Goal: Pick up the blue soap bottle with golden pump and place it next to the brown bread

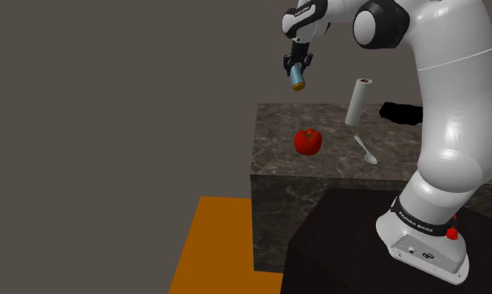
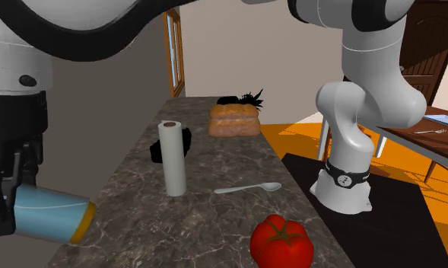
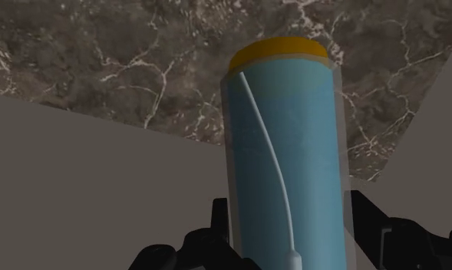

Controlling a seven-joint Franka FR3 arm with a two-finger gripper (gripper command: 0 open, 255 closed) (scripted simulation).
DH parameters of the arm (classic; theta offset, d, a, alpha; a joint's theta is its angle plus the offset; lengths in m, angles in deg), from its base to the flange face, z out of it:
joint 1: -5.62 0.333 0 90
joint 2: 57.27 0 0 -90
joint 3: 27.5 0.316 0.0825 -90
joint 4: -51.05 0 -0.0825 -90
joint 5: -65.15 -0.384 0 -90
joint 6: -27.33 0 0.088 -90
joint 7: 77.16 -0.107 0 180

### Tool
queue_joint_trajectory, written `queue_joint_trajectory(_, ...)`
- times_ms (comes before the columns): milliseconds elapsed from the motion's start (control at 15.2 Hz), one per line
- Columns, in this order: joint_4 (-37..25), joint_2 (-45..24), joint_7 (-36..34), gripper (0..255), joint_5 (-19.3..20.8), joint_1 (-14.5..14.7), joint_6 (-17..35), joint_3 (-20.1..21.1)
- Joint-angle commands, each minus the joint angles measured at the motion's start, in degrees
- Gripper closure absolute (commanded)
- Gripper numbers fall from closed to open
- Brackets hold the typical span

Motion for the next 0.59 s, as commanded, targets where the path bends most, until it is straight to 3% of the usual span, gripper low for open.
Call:
queue_joint_trajectory(0, -1.07, 0.47, -0.17, 255, 0.24, 0.00, -1.52, -0.15)
queue_joint_trajectory(528, -6.37, 1.07, -0.64, 255, 0.73, -0.45, -7.32, -0.47)
